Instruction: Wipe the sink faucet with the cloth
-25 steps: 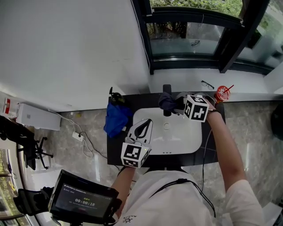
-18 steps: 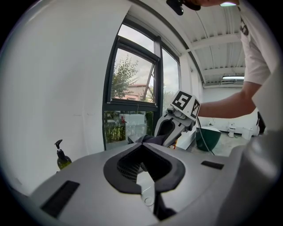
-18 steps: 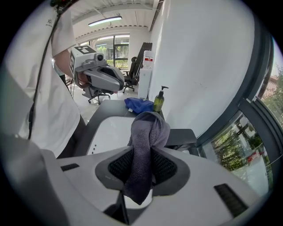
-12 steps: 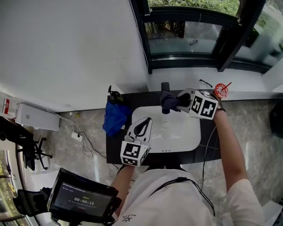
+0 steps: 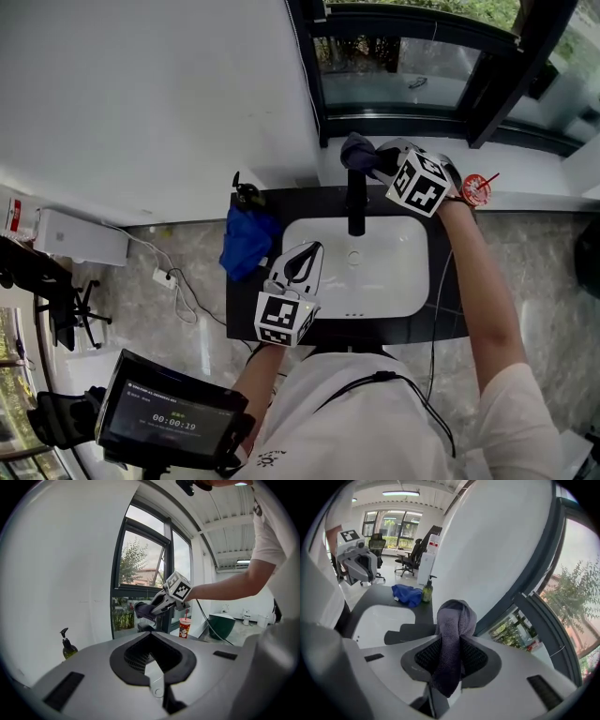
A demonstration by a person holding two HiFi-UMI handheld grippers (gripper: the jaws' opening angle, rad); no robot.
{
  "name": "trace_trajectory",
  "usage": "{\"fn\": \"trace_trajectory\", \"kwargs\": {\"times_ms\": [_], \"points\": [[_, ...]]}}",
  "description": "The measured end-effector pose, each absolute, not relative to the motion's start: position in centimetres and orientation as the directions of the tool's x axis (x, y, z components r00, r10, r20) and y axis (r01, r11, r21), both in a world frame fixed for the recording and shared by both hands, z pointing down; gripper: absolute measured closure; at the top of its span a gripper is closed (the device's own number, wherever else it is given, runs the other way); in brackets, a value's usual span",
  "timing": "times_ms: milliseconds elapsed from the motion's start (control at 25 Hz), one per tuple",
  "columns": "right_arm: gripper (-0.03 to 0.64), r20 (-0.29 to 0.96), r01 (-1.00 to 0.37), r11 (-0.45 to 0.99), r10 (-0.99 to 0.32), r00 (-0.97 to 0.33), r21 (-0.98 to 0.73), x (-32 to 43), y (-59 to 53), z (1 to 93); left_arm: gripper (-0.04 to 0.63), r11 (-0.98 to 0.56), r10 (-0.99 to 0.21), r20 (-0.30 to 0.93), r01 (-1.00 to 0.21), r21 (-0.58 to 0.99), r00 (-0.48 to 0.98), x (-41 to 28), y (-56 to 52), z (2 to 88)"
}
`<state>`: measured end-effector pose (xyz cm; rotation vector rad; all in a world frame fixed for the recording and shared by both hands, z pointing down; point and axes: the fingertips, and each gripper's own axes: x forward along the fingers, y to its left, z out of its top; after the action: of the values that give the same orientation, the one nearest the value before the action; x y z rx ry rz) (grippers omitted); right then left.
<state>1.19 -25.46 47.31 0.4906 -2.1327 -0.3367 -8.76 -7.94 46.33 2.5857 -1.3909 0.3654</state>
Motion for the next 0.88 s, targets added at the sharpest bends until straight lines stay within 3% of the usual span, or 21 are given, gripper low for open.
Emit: {"fn": "trace_trajectory", "kwargs": {"times_ms": [400, 880], "points": [[0.506, 0.787, -0.112, 0.893, -0.438, -0.435, 0.435, 0.2, -25.9, 51.2, 0.601, -0.520, -0.807, 0.304, -0.853, 0.041, 0.506, -9.6, -7.9, 46.4], [0.506, 0.847, 0.038, 0.955, -0.243, -0.473, 0.296, 0.3, -19.1, 52.2, 0.601, -0.540, -0.796, 0.298, -0.840, 0.042, 0.527, -8.9, -8.1, 46.1]]}}
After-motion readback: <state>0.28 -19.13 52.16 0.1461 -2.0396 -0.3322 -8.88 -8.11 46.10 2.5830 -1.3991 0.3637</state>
